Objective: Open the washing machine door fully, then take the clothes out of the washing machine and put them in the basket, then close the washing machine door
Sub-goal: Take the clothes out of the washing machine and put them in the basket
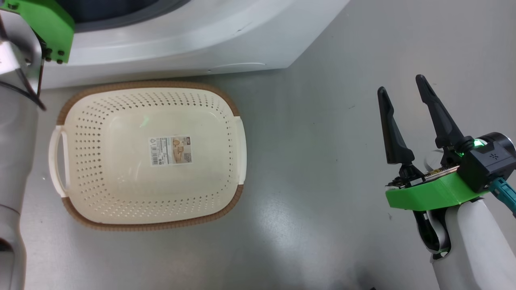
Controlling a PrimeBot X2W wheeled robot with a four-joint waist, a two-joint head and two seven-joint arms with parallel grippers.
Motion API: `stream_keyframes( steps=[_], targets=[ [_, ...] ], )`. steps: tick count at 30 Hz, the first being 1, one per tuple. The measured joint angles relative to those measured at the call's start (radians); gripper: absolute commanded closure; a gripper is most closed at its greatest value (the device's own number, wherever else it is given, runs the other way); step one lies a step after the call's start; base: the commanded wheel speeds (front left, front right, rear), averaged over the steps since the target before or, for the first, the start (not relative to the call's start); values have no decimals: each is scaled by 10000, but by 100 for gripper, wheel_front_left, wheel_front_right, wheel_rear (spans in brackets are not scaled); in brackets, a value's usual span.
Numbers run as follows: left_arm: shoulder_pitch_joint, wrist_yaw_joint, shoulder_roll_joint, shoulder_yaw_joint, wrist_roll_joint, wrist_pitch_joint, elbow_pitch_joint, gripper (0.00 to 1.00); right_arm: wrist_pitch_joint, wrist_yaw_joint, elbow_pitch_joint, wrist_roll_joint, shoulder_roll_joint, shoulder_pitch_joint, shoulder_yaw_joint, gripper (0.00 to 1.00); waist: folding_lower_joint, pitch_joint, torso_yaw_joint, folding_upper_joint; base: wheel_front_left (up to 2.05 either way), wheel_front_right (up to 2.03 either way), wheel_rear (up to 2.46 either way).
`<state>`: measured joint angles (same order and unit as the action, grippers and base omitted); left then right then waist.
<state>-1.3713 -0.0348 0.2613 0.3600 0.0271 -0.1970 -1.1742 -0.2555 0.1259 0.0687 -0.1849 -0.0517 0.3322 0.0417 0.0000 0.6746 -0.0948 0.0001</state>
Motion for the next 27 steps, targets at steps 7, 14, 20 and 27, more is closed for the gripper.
stream_keyframes(
  steps=[7,14,20,27],
  targets=[
    [531,-194,17,-75,293,-476,734,100,0,0,29,15,-2,-2,-134,0,0,-265,137,0,0,0,0],
    [1629,-454,79,-163,535,-527,2800,100,0,0,86,105,-6,-12,-282,0,0,-661,310,0,0,0,0],
    [3277,-650,119,-359,706,-531,5074,100,0,0,157,134,-6,-83,-313,0,0,-1159,467,0,0,0,0],
    [4881,-915,282,-462,711,-571,6993,100,0,0,267,278,-6,-472,-337,0,0,-1843,628,0,0,0,0]
  ],
)
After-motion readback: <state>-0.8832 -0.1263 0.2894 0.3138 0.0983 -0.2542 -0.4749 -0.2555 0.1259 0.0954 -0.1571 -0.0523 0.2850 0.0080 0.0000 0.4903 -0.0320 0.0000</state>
